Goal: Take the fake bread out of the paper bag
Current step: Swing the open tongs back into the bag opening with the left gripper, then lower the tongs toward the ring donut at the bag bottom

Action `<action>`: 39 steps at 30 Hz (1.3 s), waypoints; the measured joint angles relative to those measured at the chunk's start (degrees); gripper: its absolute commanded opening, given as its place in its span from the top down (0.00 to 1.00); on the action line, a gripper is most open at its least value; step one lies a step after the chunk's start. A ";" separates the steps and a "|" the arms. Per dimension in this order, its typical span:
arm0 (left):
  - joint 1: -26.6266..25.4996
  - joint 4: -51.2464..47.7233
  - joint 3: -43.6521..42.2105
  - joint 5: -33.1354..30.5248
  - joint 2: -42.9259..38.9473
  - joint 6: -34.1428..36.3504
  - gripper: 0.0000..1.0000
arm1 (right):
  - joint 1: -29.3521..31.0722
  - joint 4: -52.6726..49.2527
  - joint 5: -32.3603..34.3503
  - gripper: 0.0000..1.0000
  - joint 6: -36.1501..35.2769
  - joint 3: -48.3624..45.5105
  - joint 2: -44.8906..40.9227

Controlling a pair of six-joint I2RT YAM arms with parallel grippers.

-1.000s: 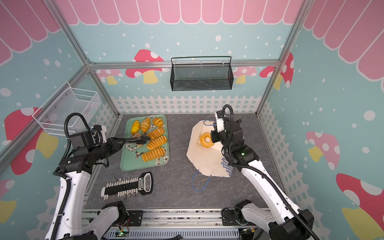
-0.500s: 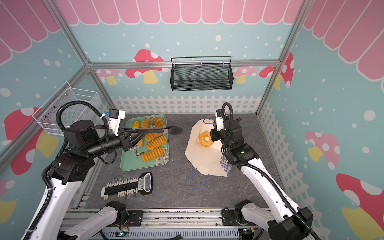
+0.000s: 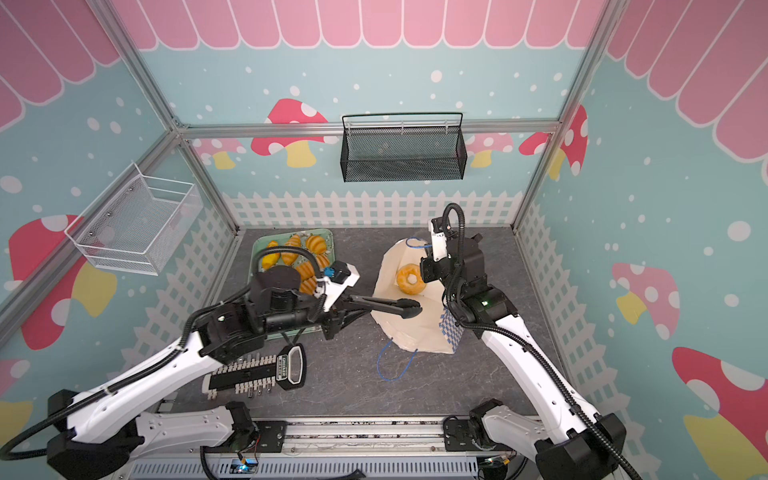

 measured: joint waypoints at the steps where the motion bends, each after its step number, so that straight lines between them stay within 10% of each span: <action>1: -0.37 1.31 -0.79 -1.92 1.66 1.09 1.00 | 0.00 -0.07 -0.04 1.00 0.02 0.00 0.00; 17: -2.08 22.25 -6.43 -15.15 18.10 18.69 0.88 | -0.02 -0.31 -1.29 1.00 1.07 0.00 0.04; 39: -4.70 30.18 -6.36 -24.52 26.99 23.87 0.64 | 0.00 0.26 -1.84 1.00 1.25 -0.15 0.24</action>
